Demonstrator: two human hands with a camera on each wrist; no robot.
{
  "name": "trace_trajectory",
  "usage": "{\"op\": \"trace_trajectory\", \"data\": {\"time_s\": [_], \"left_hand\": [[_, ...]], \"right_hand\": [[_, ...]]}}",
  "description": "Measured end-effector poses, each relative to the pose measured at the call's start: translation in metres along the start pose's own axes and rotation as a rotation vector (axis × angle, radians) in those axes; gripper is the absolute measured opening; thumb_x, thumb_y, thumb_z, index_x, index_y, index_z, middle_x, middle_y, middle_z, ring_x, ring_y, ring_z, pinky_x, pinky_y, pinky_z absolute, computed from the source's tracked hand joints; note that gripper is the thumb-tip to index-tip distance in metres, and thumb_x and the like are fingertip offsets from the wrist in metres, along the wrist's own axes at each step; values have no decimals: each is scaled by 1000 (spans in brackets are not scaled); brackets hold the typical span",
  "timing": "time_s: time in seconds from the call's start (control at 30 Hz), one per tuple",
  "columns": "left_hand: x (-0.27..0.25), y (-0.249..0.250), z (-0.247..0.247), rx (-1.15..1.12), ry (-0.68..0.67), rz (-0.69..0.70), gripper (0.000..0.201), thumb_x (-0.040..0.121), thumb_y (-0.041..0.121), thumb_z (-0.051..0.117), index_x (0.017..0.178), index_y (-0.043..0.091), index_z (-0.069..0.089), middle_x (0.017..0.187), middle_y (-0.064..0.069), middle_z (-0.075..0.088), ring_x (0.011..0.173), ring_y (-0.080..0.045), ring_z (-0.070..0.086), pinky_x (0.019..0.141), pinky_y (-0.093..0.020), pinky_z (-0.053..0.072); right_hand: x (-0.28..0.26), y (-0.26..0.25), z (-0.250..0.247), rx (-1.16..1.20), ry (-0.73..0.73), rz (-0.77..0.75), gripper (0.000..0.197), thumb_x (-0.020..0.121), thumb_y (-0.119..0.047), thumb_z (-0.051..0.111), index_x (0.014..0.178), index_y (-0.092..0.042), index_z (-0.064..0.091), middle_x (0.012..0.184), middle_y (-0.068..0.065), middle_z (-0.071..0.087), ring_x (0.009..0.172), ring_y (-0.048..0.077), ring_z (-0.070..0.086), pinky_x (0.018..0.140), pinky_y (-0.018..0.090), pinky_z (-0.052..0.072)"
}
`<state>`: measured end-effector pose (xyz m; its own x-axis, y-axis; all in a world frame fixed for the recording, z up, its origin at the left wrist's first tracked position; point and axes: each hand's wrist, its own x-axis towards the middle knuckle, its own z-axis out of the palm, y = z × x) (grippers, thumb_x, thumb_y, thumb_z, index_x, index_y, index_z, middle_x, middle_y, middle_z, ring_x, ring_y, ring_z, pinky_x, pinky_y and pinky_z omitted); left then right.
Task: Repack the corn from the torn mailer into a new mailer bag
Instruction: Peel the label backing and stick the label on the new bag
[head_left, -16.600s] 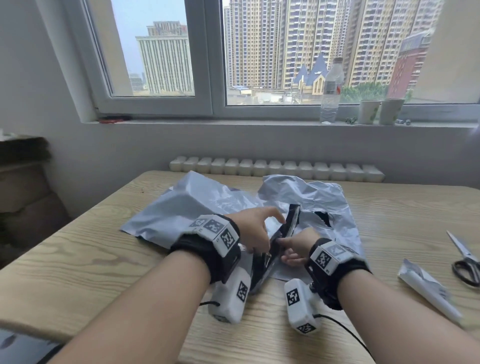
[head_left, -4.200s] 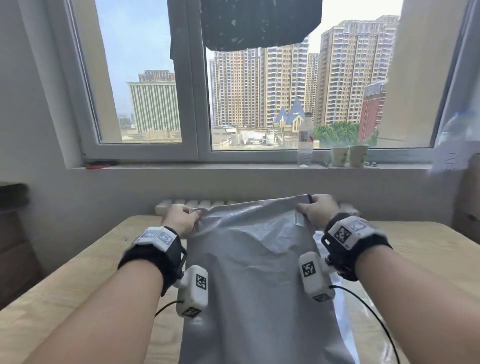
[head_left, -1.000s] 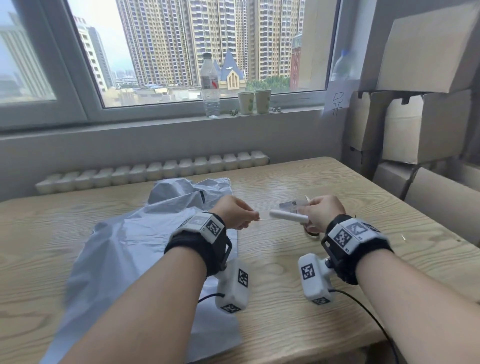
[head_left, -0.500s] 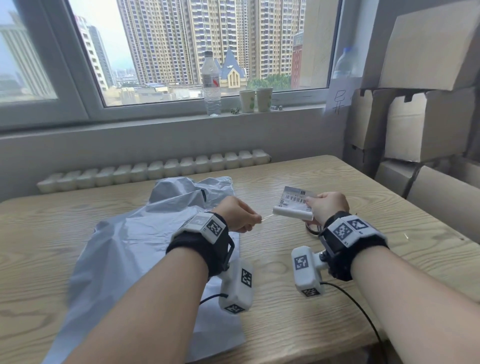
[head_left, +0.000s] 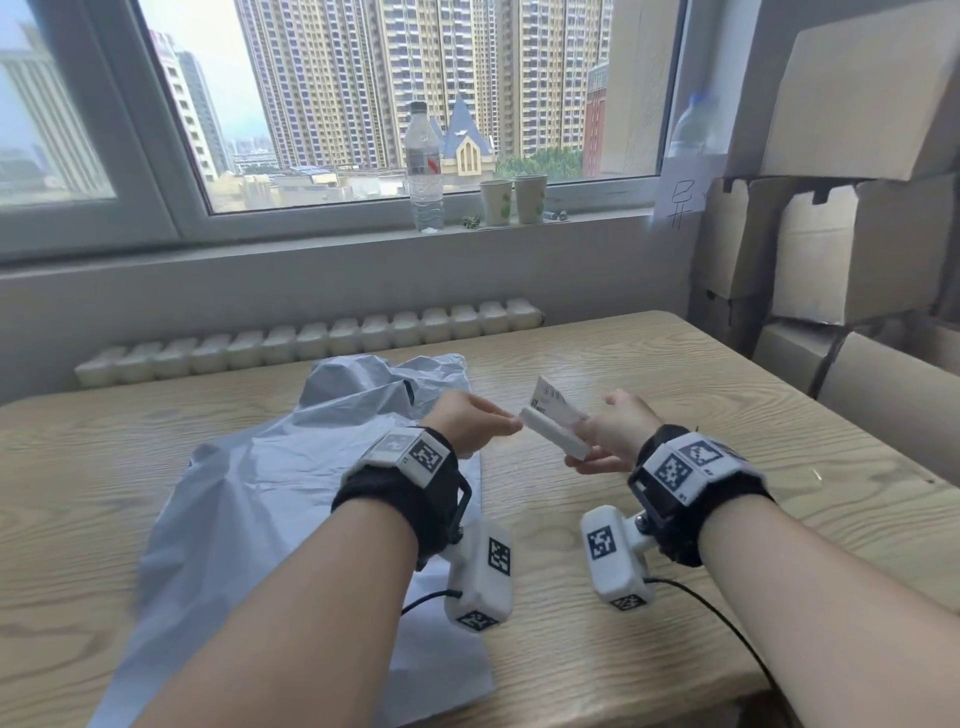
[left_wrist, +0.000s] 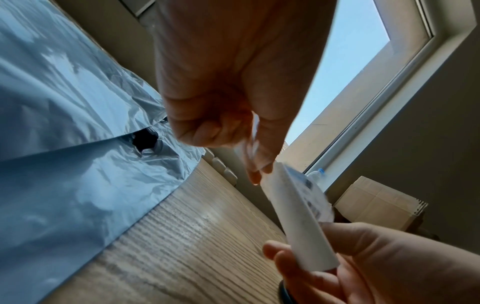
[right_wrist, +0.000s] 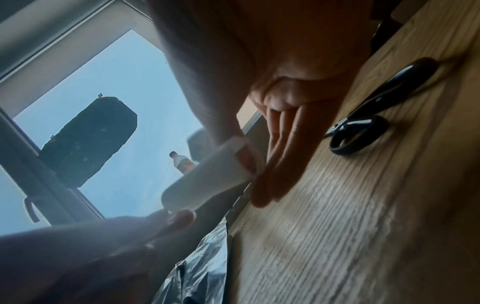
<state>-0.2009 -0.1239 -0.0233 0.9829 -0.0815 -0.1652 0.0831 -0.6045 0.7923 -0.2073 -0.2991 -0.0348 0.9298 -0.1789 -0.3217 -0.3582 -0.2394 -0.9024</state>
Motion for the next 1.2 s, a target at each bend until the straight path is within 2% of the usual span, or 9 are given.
{"op": "trace_trajectory", "data": {"time_s": [0.1,0.17,0.23,0.37,0.5,0.67,0.87,1.0,1.2], "left_hand": [[2,0,-1,-28,18,-17,24,83,29,72,101,12,74,59,4,44,52,-8,33,47,-18,30],[3,0,-1,-26,10,-24,25,83,27,73,101,11,74,58,4,44,50,-7,31,46,-18,29],[2,2,1,-18,5,-19,24,83,26,72,101,10,73,58,4,46,51,-6,34,46,-17,31],[2,2,5,22,1,9,25,83,32,72,101,14,74,81,0,62,65,-6,48,58,-18,43],[2,3,6,39,11,30,26,82,31,73,102,14,75,91,-1,68,69,-4,52,59,-18,44],[2,7,6,49,19,41,23,83,28,73,100,12,74,71,6,61,61,-3,49,51,-16,38],[3,5,6,96,28,47,21,83,24,73,98,10,74,88,-2,69,69,-5,56,56,-16,44],[3,1,2,152,50,20,22,84,20,71,99,3,72,65,2,57,54,-6,48,48,-15,39],[5,-5,5,148,34,-10,24,84,25,71,99,6,72,62,4,53,57,-7,47,55,-17,42]], "right_hand": [[2,2,-2,-197,180,-122,66,77,-16,76,133,-14,40,114,9,59,88,22,65,72,37,58],[-1,-2,-4,-383,382,-248,43,74,-24,76,108,-18,50,100,1,61,84,19,58,66,32,50],[-5,-5,-2,-484,439,-373,26,77,-24,72,92,-21,51,85,-4,60,78,17,57,60,28,43],[-9,-5,3,-608,267,-525,5,80,-31,66,85,-29,64,78,-12,64,77,10,62,67,29,52],[-4,-3,4,-507,116,-516,16,86,-29,61,98,-35,69,91,-10,71,83,9,65,75,30,56],[-2,-1,6,-354,-82,-502,32,79,-29,75,109,-22,68,97,-3,70,91,16,67,78,31,57],[8,2,1,-296,-195,-364,24,79,-25,75,96,-9,69,96,8,70,92,23,67,78,35,57],[16,9,-7,-69,-159,-273,25,80,-12,75,95,4,64,104,19,68,96,30,68,88,43,56],[17,10,-13,60,-142,-227,10,82,-5,71,81,-4,61,97,18,68,92,30,68,77,38,58]]}}
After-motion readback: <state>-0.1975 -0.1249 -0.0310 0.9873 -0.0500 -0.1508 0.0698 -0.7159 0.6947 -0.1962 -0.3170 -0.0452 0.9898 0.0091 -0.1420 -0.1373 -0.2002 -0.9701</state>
